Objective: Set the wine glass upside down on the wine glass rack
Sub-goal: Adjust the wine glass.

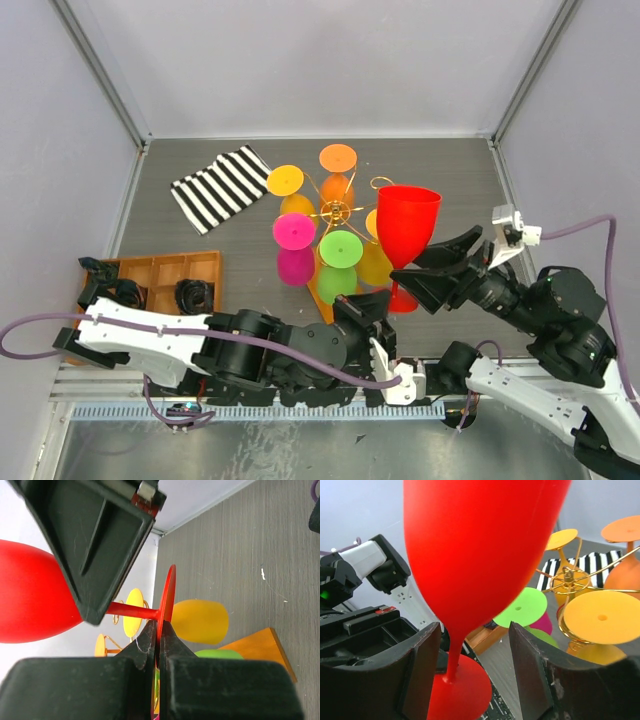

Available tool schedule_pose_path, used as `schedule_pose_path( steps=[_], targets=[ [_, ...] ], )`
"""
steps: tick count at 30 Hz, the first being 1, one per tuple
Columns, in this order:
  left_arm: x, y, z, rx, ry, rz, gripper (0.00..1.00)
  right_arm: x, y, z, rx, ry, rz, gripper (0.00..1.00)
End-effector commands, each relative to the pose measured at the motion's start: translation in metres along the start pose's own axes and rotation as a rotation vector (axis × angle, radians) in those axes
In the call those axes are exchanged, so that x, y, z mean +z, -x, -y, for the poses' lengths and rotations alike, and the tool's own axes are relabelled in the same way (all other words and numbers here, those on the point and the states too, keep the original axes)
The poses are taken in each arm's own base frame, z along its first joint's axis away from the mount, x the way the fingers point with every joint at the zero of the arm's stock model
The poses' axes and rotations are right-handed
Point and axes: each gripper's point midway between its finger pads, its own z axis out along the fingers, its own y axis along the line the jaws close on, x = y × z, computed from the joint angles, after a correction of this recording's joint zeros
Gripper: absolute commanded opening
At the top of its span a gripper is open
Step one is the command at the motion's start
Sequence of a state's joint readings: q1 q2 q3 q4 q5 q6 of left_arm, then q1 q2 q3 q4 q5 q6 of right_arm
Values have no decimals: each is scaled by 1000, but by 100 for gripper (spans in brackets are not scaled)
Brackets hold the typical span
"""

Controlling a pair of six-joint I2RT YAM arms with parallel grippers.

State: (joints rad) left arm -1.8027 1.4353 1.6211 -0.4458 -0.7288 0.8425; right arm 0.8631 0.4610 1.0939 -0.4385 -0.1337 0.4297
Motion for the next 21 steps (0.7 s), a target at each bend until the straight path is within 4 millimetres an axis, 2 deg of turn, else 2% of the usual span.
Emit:
schedule_pose_path(
  steps=[1, 8, 11, 14, 16, 21],
  targets=[
    [5, 8, 1, 2, 15, 15, 0, 19, -13, -10, 19, 78, -63, 60],
    [7, 8, 3, 5, 16, 8, 0, 21, -13, -7, 9, 68, -54, 33],
    [6, 7, 1, -1, 22, 11, 1, 19, -10, -5, -1, 57, -40, 16],
    [4, 8, -1, -11, 24, 17, 13, 17, -7, -3, -7, 44, -26, 2],
    [2, 9, -4, -33, 26, 26, 27, 16, -4, -1, -8, 29, -12, 1],
    [-7, 11, -9, -109, 21, 54, 50, 10, 7, 9, -32, -36, 45, 1]
  ],
)
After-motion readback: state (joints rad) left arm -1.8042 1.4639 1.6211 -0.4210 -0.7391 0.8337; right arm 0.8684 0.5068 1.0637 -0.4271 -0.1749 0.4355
